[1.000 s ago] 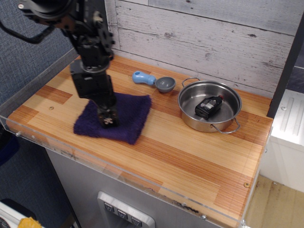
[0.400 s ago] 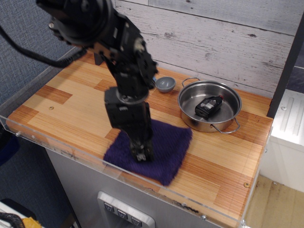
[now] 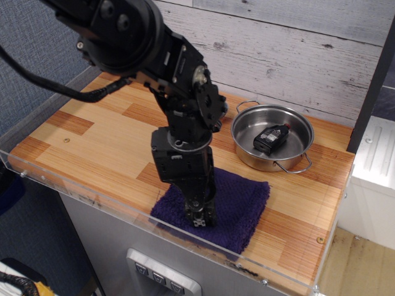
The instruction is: Place the purple towel near the front edge of the table, in front of the metal pot.
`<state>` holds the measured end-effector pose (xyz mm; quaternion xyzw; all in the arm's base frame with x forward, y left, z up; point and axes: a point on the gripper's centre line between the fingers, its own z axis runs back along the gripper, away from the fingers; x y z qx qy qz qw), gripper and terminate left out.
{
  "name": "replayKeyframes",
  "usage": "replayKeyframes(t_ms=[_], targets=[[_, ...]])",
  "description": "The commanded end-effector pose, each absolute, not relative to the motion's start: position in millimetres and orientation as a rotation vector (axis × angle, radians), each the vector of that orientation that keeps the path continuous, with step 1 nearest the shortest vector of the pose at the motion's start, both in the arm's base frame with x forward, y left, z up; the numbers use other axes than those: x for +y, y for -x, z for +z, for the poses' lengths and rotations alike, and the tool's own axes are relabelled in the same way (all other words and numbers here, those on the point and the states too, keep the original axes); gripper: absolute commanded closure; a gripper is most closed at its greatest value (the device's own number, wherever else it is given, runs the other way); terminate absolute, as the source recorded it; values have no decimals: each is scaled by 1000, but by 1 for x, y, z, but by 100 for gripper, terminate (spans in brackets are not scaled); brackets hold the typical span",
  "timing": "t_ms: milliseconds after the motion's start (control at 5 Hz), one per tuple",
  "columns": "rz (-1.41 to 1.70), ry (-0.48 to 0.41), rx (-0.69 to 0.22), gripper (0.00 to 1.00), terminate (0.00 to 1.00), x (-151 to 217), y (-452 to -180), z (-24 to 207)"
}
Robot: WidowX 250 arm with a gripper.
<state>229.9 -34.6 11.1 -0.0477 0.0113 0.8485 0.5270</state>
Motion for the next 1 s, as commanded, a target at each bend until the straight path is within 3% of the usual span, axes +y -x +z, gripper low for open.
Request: replayKeyframes(t_ms=[0, 400, 800], targets=[[2040, 88, 19, 0, 0, -28, -222, 11], [2080, 113, -122, 0, 0, -18, -233, 43], [2069, 226, -176, 0, 0, -30, -245, 97]])
